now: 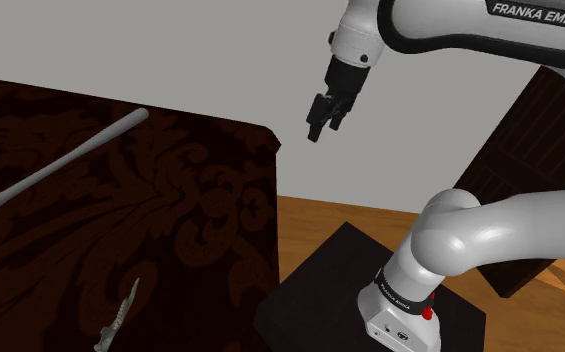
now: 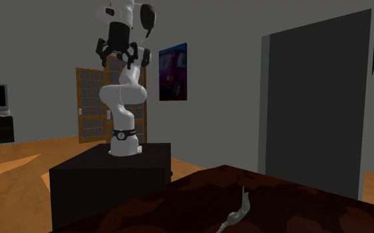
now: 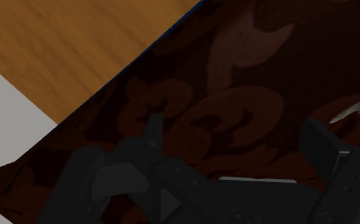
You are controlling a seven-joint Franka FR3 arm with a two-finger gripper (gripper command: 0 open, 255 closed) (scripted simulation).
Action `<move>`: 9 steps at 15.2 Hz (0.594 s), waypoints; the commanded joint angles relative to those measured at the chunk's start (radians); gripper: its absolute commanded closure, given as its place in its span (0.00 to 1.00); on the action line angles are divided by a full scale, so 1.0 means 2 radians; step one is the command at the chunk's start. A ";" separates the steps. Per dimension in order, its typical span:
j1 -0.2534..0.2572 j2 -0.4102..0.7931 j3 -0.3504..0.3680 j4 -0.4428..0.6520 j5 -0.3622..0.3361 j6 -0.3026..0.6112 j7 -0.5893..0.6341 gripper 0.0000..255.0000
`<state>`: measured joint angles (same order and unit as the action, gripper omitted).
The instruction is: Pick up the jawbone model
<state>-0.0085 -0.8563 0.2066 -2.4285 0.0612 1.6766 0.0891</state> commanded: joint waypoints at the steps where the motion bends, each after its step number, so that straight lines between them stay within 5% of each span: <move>1: 0.002 -0.005 0.024 -0.028 0.015 0.024 0.034 0.00; 9: 0.004 0.040 0.131 -0.073 0.073 0.117 0.170 0.00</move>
<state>-0.0012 -0.7942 0.4346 -2.5674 0.1906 1.8831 0.3854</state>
